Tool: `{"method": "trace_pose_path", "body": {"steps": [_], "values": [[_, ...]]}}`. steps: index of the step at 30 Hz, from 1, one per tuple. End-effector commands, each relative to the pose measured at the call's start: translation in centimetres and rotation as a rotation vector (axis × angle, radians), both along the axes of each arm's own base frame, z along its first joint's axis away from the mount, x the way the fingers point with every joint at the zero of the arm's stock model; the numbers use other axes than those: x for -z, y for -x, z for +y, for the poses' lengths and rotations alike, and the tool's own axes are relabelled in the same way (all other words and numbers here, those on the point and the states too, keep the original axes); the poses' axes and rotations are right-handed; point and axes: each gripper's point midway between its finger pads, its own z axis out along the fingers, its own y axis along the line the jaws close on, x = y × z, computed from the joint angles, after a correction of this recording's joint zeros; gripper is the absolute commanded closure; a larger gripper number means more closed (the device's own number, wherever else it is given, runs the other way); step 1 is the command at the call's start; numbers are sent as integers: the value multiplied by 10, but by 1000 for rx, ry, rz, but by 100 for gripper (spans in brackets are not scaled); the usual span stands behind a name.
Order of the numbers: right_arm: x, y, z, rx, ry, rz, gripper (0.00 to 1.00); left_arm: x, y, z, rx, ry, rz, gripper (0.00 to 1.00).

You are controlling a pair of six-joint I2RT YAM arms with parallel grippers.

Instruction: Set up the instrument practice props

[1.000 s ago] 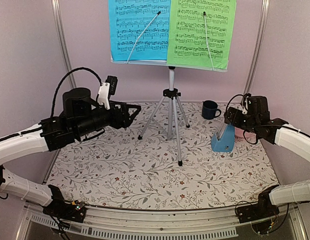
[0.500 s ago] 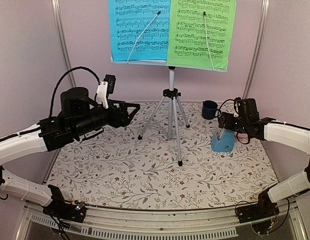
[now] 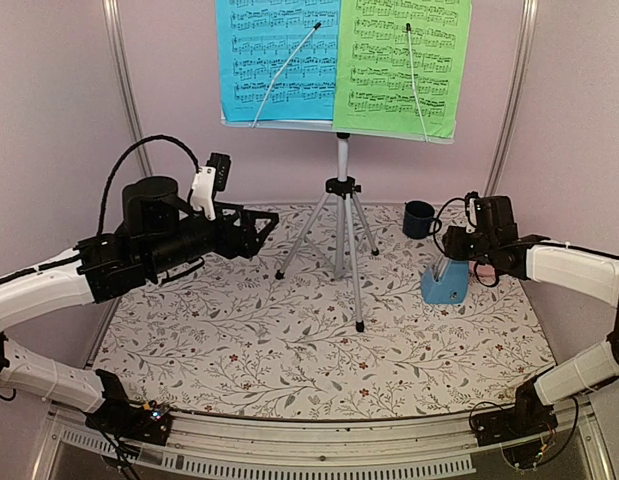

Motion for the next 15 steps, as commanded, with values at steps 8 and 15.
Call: {"method": "trace_pose_path", "body": {"steps": [8,15], "values": [[-65,20,22,-184,-53,-140,55,12,2,3,26,-31,23,8],[-87,51,48,-390,-96,-149,62,18,3,-2,52,-37,26,8]]}}
